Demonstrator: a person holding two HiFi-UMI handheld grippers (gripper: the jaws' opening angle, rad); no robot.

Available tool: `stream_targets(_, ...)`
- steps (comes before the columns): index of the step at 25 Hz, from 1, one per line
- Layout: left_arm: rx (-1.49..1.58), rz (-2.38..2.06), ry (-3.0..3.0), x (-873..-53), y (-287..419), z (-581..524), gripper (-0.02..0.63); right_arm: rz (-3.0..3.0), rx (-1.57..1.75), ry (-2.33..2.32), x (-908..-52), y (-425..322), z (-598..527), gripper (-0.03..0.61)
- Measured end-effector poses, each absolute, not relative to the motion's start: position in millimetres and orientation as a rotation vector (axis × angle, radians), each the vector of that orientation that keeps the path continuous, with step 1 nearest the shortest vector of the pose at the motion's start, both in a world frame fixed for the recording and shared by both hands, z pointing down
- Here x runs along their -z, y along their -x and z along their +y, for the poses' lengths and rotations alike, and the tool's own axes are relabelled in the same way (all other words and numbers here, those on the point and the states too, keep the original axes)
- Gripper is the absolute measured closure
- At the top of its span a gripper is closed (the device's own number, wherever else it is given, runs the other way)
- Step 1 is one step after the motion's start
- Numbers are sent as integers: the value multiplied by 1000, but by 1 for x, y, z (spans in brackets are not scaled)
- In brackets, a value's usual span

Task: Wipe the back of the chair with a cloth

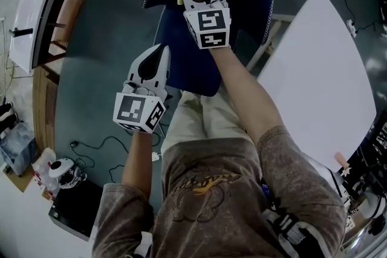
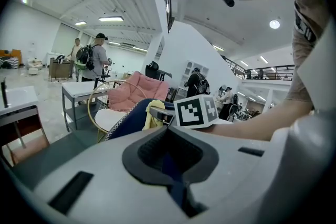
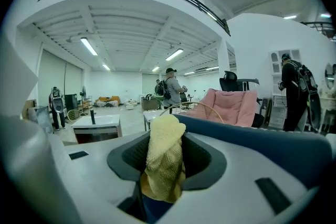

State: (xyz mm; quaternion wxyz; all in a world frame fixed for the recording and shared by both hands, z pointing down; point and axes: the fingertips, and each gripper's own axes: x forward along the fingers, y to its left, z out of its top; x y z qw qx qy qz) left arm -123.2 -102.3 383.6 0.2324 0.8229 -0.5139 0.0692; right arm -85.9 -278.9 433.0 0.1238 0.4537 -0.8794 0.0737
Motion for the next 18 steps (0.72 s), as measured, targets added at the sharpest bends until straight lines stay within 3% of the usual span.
stream_targets(18, -205, -1186, -2381, -388, 66, -109, 604, -2311, -249, -1592, -453, -69, -242, 410)
